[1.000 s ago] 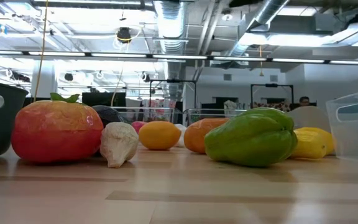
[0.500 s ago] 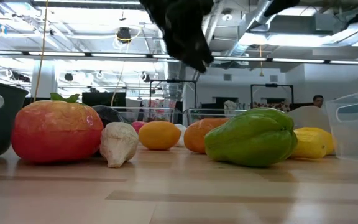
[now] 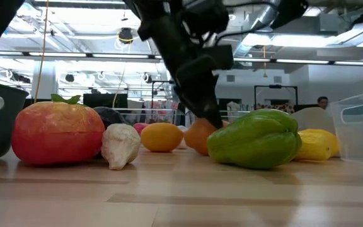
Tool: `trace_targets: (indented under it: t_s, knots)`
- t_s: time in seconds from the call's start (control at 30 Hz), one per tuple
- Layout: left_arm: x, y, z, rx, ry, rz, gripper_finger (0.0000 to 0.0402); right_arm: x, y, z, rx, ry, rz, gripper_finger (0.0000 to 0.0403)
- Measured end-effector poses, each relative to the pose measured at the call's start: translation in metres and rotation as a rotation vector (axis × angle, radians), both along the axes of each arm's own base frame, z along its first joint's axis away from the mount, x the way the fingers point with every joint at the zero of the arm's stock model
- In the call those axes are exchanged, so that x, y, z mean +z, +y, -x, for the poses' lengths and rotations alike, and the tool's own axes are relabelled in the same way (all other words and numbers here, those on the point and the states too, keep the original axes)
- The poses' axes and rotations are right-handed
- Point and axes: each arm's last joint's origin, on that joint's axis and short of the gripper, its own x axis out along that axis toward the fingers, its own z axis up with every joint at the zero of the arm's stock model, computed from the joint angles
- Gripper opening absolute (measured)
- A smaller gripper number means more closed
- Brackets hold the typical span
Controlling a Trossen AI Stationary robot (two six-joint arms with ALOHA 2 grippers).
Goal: Sort produce into baskets
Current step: Put the brown potato into the yellow bin
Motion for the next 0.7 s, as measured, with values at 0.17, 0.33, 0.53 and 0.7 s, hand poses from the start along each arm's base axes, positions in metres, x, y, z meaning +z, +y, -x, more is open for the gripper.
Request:
trace_targets:
  t_s: [0.17, 0.33, 0.53, 0.7]
  knots:
    - [-0.019, -0.001, -0.004, -0.007, 0.032, 0.021, 0.0356, -0.014, 0.003, -0.003, 0.013, 0.033, -0.001, 0.0395]
    - [-0.025, -0.001, -0.005, -0.005, 0.045, 0.023, 0.0331, -0.020, 0.003, -0.004, 0.013, 0.041, -0.001, 0.0395]
    - [-0.025, -0.001, -0.005, 0.011, 0.045, 0.031, 0.0273, -0.041, 0.003, -0.008, -0.006, 0.075, -0.016, 0.0395]
    - [-0.026, -0.001, -0.005, 0.009, 0.052, 0.036, 0.0262, -0.068, 0.004, -0.011, -0.033, 0.104, -0.038, 0.0395]
